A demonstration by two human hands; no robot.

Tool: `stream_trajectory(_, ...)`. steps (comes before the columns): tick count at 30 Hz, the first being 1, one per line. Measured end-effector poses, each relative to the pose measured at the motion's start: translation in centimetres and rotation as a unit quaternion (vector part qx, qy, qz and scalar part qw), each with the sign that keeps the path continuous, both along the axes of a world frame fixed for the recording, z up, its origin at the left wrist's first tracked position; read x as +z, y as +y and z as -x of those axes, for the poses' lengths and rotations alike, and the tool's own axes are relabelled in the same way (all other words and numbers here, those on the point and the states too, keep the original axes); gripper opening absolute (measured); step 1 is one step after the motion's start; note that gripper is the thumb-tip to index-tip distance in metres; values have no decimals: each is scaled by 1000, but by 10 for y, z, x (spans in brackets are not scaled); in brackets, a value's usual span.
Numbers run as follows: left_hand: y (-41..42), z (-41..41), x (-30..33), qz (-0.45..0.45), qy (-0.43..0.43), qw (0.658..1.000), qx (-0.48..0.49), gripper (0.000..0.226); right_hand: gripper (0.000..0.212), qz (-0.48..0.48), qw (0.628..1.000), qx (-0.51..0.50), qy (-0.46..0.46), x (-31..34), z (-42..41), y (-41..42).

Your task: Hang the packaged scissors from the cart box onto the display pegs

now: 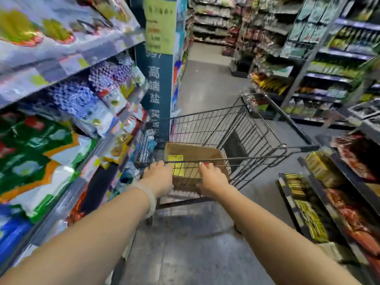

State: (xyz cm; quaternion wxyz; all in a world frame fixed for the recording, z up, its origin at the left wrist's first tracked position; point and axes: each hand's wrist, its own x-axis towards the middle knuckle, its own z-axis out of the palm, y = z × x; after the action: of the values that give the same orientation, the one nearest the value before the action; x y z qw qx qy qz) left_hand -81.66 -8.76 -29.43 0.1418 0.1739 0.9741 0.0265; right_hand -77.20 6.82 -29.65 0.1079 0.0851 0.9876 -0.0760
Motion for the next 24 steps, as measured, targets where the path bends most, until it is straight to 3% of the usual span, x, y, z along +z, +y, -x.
stream_trajectory(12, 97, 182, -70, 15, -54, 998, 17, 57, 45, 63, 994, -77, -38, -83, 208, 128)
stream_trajectory(20, 189, 312, -151, 26, -176, 980, 88, 67, 54, 92, 975, -80, -187, -181, 332, 218)
stream_trajectory(24, 222, 340, -217, 43, -258, 961, 86, 55, 48, 123, 949, -121, -265, -250, 358, 242)
